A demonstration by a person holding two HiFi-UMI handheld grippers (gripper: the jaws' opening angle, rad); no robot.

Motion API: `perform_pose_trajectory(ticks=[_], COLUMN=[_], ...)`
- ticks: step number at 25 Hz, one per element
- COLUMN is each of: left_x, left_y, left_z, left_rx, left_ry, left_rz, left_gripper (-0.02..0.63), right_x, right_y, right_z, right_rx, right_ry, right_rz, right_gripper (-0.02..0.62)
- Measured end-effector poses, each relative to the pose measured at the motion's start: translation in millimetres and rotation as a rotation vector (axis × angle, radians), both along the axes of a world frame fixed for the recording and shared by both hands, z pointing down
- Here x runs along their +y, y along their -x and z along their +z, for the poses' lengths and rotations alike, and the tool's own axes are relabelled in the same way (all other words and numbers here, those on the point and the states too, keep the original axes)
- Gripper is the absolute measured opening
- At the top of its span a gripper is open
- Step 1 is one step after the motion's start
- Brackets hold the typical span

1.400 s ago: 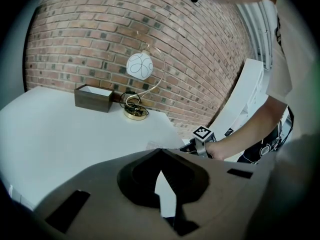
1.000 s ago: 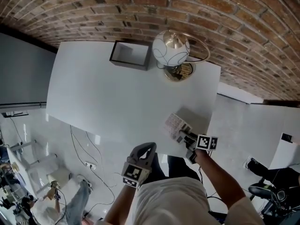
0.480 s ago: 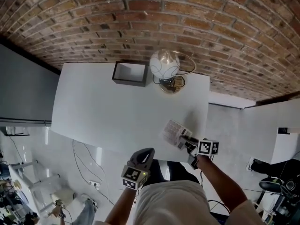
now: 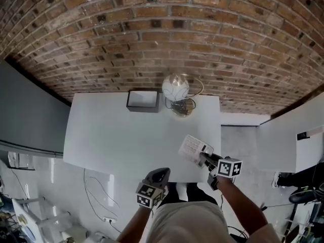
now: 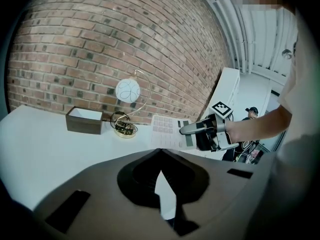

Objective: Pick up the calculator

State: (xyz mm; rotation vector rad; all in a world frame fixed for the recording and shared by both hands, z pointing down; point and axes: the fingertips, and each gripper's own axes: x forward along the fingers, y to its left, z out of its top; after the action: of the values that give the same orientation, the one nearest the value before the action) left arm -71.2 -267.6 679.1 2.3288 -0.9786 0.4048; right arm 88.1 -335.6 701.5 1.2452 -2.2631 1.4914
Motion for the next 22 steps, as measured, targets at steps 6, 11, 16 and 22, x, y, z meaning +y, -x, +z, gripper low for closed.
perform_pose_trajectory(ticks=[6, 11, 16, 22], left_x=[4, 5, -1, -3], left_y=[8, 6, 9, 5], left_z=[-10, -33, -52, -70], left_rx=[0.025, 0.069, 0.075, 0.085], left_ry=[0.008, -0.016, -0.057, -0.087], left_rz=[0.043, 0.075, 0.101, 0.109], left_gripper=[0.014, 0.014, 0.014, 0.014], right_x=[10, 23, 31, 35], right_y=[-1, -2, -1, -3], right_z=[-32, -61, -82, -109], right_rx=[0.003, 0.048, 0.056, 0.096], right_ry=[-0.075, -0.150, -0.211, -0.321], right_rz=[0.062, 0.075, 0.106, 0.113], right_gripper=[0.112, 0.110, 0.109, 0.109])
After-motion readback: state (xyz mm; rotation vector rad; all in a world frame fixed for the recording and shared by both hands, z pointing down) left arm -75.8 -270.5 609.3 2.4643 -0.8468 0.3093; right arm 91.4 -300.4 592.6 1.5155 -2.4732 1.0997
